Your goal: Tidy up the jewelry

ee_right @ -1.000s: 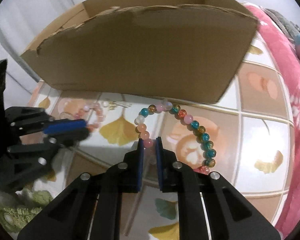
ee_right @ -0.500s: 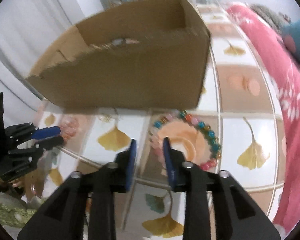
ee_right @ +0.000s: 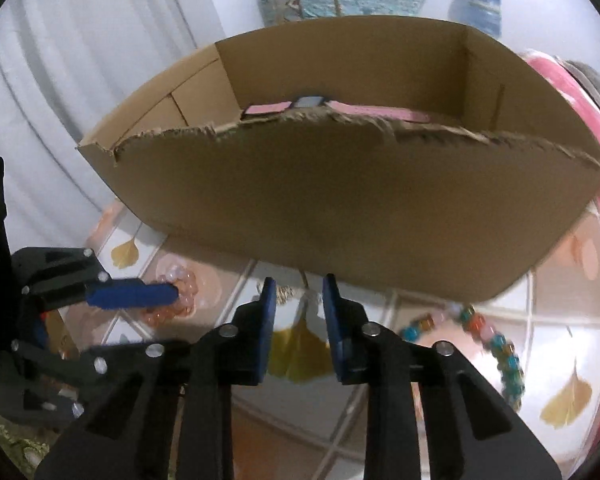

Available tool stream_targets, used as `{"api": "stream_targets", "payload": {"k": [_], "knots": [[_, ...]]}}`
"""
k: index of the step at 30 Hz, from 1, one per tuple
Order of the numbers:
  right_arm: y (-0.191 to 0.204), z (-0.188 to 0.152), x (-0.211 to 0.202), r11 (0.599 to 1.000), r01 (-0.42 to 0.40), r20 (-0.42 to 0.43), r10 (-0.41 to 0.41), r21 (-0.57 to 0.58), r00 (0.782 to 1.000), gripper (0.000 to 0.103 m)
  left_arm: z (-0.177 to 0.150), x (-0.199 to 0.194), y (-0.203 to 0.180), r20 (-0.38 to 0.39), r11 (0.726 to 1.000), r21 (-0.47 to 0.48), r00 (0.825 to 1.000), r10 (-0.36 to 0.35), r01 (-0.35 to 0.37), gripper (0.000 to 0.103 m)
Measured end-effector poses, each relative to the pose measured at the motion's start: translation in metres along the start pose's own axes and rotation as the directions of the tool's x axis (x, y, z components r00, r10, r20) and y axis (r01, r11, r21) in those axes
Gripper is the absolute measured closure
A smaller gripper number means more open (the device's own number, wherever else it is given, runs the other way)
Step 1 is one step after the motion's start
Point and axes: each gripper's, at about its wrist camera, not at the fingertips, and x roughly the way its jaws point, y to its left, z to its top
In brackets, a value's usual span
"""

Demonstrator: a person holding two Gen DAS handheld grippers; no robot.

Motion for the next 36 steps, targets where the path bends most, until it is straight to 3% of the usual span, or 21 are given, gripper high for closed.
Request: {"api": "stream_targets", "payload": {"k": [9, 22, 27, 36], "knots": [[0.000, 0.001, 0.014, 0.999, -0.038, -0.046, 0.037, -0.031, 0.998, 0.097, 0.001, 0.006, -0.007, -0.016, 1.000, 0.007, 1.000, -0.008, 0.008, 0.072], [-0.001, -0.025, -0.008, 1.000, -0.003, -0.119, 0.000, -0.024, 0.993, 0.098, 0.001, 0.006, -0.002, -0.036, 1.000, 0.002, 0.999, 0.000, 0.000, 0.072], [0.002, -0.012, -0.005, 0.998, -0.060, -0.076, 0.058, -0.021, 0.995, 0.097, -0.001, 0.005, -0.003, -0.038, 1.000, 0.007, 0.999, 0.002, -0.002, 0.072], [0.011, 0.004, 0.021, 0.994, -0.069, -0.062, 0.064, -0.082, 0.996, 0.097, -0.002, 0.002, -0.006, -0.039, 1.000, 0.010, 0.999, 0.022, -0.021, 0.072]]}}
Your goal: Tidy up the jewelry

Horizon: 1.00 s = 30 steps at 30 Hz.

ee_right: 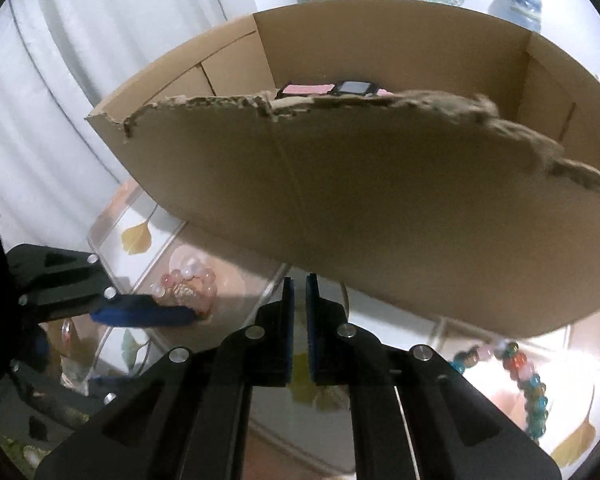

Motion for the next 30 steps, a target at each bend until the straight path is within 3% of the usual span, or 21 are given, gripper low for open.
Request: {"api": "stream_targets", "payload": {"k": [16, 23, 30], "knots": [[0.012, -0.033, -0.026, 1.000, -0.025, -0.083, 0.025, 0.003, 0.996, 0.097, -0.007, -0.011, 0.005, -0.004, 1.000, -0.005, 1.000, 0.003, -0.003, 0.072], [0.008, -0.044, -0.053, 0.997, -0.039, -0.016, 0.041, 0.060, 0.999, 0.096, -0.013, -0.011, -0.001, -0.001, 1.000, 0.006, 1.000, -0.017, 0.017, 0.072], [-0.008, -0.050, -0.063, 0.996, 0.020, -0.008, -0.019, 0.092, 1.000, 0.081, -0.009, -0.004, -0.012, 0.003, 0.999, 0.029, 0.999, -0.035, 0.035, 0.072]]}}
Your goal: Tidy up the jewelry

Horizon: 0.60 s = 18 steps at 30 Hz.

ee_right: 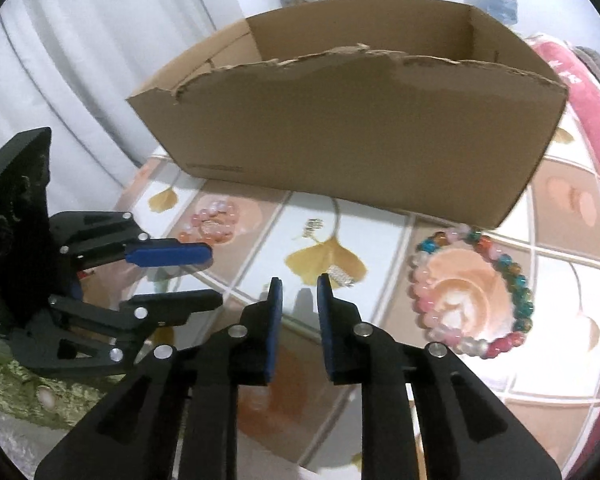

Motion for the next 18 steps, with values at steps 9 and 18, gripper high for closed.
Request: {"api": "stream_targets", "payload": {"k": [9, 18], "knots": [[-0.014, 0.016, 0.012, 1.000, -0.003, 0.019, 0.003, 0.013, 1.000, 0.077, 0.003, 0.012, -0.012, -0.005, 0.999, 0.030, 1.000, -0.025, 0.025, 0.072], [-0.006, 0.015, 0.008, 1.000, 0.003, 0.015, -0.003, 0.005, 1.000, 0.077, 0.008, 0.028, -0.021, -0.026, 0.999, 0.050, 1.000, -0.011, 0.012, 0.087]]}}
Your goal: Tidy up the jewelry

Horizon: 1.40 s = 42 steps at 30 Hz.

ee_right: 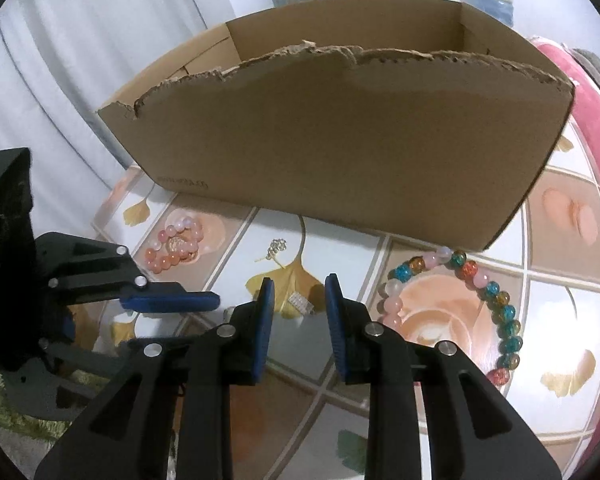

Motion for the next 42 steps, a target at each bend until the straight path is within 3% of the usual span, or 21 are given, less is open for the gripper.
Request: {"api": "stream_targets", "payload": {"k": [8, 15, 18, 24, 30, 42], "knots": [[-0.006, -0.006, -0.004, 0.999, -0.006, 0.004, 0.006, 0.035, 1.000, 0.077, 0.003, 0.001, 0.001, -0.004, 1.000, 0.009, 1.000, 0.003, -0.003, 0.087], [-0.007, -0.007, -0.005, 0.999, -0.007, 0.005, 0.006, 0.041, 1.000, 0.077, 0.001, 0.001, 0.002, 0.000, 1.000, 0.018, 1.000, 0.024, -0.023, 0.097], [-0.006, -0.007, -0.006, 0.999, -0.011, 0.005, 0.011, 0.034, 1.000, 0.077, 0.001, 0.000, 0.004, 0.001, 1.000, 0.013, 1.000, 0.025, -0.025, 0.102], [0.004, -0.009, -0.003, 1.000, -0.007, -0.013, 0.006, -0.030, 1.000, 0.077, -0.001, -0.003, 0.007, -0.006, 0.999, 0.002, 0.999, 0.032, -0.032, 0.103], [0.006, -0.009, -0.005, 0.999, -0.010, -0.008, 0.010, -0.031, 1.000, 0.077, -0.002, -0.008, 0.012, -0.009, 0.999, -0.034, 1.000, -0.010, 0.010, 0.103], [0.003, -0.013, -0.008, 1.000, -0.018, -0.008, 0.018, -0.007, 1.000, 0.077, 0.001, -0.001, 0.008, -0.020, 1.000, -0.024, 1.000, -0.014, 0.014, 0.086]]}}
